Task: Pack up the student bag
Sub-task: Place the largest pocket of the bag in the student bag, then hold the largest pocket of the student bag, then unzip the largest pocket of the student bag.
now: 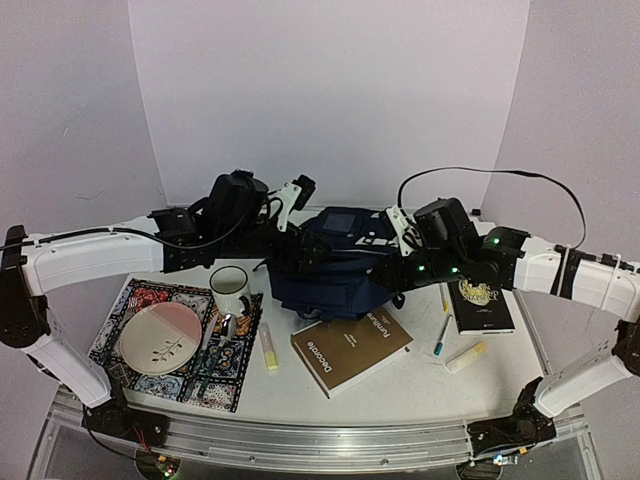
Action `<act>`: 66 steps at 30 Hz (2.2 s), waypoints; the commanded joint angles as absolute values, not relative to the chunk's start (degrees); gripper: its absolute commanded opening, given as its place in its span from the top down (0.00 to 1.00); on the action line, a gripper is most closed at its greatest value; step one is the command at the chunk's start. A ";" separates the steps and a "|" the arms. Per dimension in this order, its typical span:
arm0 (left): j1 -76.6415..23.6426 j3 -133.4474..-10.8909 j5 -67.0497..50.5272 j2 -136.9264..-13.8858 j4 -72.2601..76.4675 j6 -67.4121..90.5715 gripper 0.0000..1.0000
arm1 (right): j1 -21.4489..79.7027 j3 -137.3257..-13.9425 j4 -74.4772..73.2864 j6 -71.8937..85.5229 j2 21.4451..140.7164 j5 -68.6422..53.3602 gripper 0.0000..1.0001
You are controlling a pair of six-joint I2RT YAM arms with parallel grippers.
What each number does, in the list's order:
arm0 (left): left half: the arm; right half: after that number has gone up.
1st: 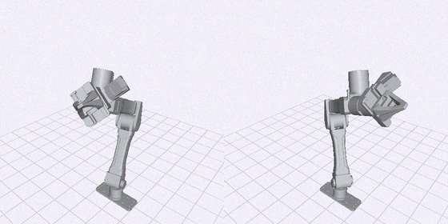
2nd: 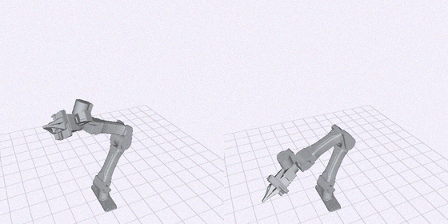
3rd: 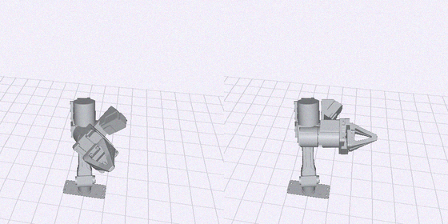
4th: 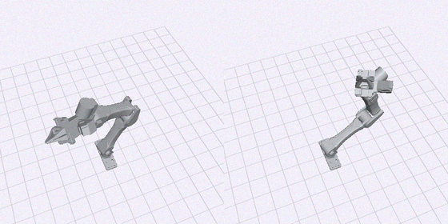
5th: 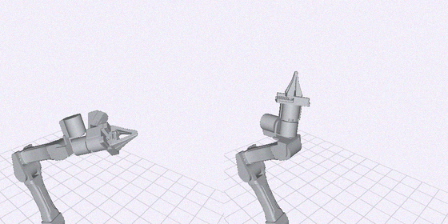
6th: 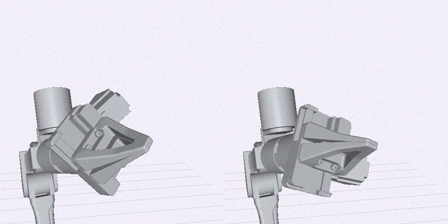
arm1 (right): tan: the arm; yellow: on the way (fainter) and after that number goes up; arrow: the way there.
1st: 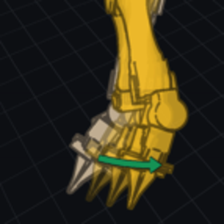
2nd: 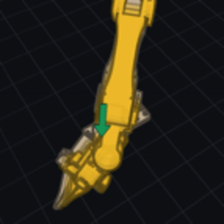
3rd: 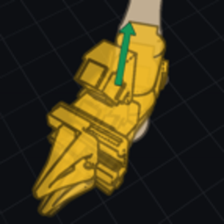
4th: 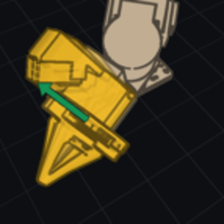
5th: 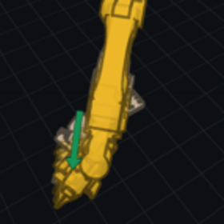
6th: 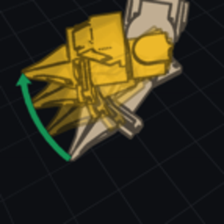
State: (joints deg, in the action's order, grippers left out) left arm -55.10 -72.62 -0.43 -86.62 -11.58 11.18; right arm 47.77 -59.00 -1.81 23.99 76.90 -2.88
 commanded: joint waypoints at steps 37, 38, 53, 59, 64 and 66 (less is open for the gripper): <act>-56.74 -87.40 -16.11 -105.73 -13.97 -34.11 0.60 | 49.70 -63.75 2.29 22.49 77.32 -4.76 1.00; -56.73 -87.18 -16.01 -105.72 -14.14 -34.44 0.64 | 49.69 -63.64 2.21 22.36 76.97 -4.22 1.00; -56.70 -83.99 -13.44 -102.80 -15.44 -38.15 0.99 | 48.47 -61.28 -2.55 21.31 71.21 6.45 1.00; -56.70 -83.50 -12.70 -101.36 -15.47 -38.67 1.00 | 45.07 -58.69 -5.71 20.96 68.33 10.86 1.00; -56.69 -83.95 -12.13 -99.29 -15.42 -38.47 1.00 | 41.03 -56.10 -6.24 21.30 67.30 13.34 1.00; -56.69 -84.29 -12.40 -98.40 -15.34 -38.21 1.00 | 39.08 -55.56 -6.29 21.35 67.65 13.87 1.00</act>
